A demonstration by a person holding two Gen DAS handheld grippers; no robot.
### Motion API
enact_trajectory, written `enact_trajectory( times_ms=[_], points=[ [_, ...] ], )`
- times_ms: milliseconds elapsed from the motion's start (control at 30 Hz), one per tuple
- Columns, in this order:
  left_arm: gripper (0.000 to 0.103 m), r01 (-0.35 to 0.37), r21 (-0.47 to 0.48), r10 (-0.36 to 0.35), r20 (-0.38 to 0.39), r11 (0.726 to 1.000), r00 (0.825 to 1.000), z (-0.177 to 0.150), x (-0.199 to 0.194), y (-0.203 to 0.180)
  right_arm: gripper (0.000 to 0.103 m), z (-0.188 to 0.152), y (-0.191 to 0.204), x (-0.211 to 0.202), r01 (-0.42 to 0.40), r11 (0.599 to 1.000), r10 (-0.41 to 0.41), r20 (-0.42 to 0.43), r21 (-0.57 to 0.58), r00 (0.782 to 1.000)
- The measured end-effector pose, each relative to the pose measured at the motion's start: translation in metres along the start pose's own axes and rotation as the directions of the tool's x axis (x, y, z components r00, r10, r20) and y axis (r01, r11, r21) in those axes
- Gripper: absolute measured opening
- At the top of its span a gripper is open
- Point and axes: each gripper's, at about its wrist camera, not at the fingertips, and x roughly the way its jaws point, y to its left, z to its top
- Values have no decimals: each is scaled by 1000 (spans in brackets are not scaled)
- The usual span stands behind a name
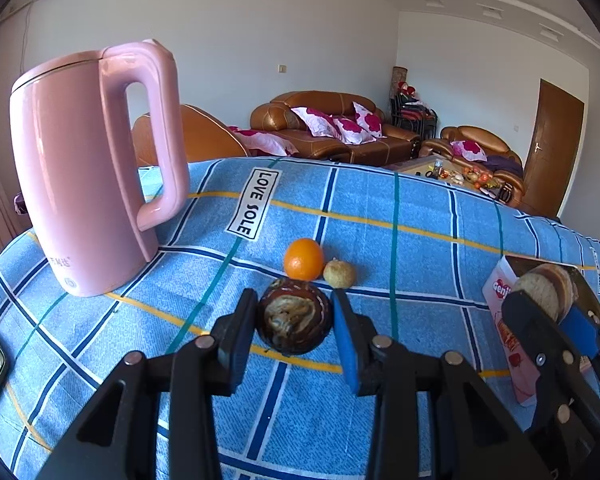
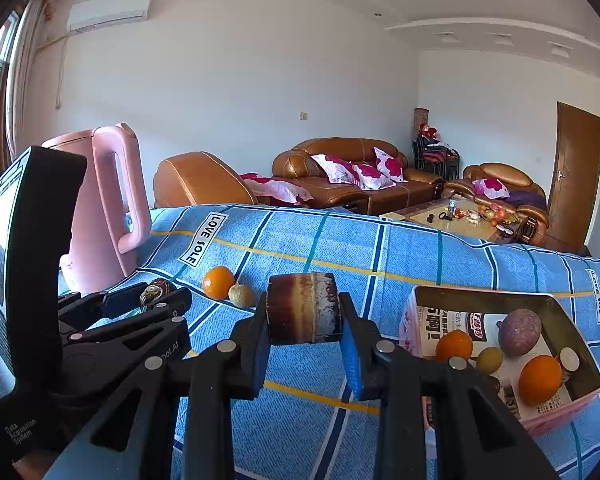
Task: Organize fruits
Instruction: 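Carry the snack cake and brown round snack over the pink tin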
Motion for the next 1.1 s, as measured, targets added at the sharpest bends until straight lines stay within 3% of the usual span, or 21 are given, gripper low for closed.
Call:
enact_trajectory(
  times_ms=[467,1100],
  points=[
    [39,-6,53,4,40,999,999,-9,-18,-19,33,-11,-23,-18,10,999,-9,-24,36,1000],
    [39,47,148,-56,57,988,997,-20,-37,-71,33,-19,-52,-41,62,998,-61,-15,26,998]
  ],
)
